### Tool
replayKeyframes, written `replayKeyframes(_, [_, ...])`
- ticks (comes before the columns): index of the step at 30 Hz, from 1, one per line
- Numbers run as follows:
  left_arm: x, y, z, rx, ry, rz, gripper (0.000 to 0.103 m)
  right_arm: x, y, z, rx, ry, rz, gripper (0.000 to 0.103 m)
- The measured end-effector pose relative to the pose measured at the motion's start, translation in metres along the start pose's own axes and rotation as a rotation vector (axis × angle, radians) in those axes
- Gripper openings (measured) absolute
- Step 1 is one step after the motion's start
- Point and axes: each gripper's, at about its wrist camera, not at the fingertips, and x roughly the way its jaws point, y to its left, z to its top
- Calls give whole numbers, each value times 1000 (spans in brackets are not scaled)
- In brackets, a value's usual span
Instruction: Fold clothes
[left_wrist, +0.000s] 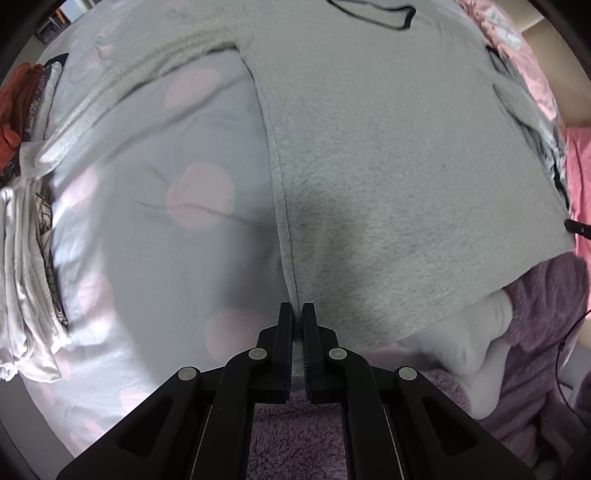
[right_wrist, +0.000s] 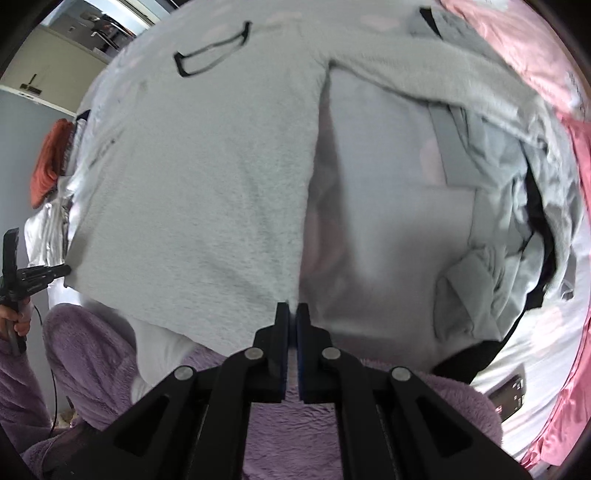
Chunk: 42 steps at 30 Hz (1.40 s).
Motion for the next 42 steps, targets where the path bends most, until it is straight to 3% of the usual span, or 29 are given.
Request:
replayKeyframes(5, [39, 1, 4, 2, 82, 32, 5, 49, -16, 3, 57, 76, 34, 3])
replayKeyframes(7, [49, 3, 7, -4, 120, 24, 11, 59, -16, 4, 54, 87, 33, 5])
replayKeyframes(8, [53, 4, 8, -8, 138, 24, 16, 58, -14, 3, 47, 86, 33, 7])
replayKeyframes(10, [52, 9, 7, -9, 144, 39, 39, 57, -11, 3, 34, 85, 32, 8])
replayKeyframes(11, [49, 12, 7, -5, 138, 45, 41, 52, -10, 3, 23, 75, 31, 9])
replayKeyframes(13, [34, 25, 8, -19, 100, 29, 41, 36, -7, 3, 5, 19, 23, 17])
replayKeyframes(16, [7, 54, 10, -68, 28, 8, 41, 13, -11, 5, -21, -82, 22, 17])
replayKeyframes(22, [-56, 152, 23, -221, -171, 106, 41, -9, -21, 17, -18, -350, 44, 18])
replayKeyframes(26, [-90, 223, 38, -343, -301, 188, 41, 15, -29, 24, 62, -362, 161, 18])
replayKeyframes(31, [-110, 281, 64, -485, -417, 275, 45, 49, -45, 30, 178, -344, 252, 24])
replayKeyframes(34, [-101, 307, 78, -543, -430, 290, 55, 55, -50, 35, 208, -362, 283, 24])
replayKeyframes(42, [-45, 332, 111, -581, -345, 351, 55, 61, -50, 51, 235, -426, 332, 24])
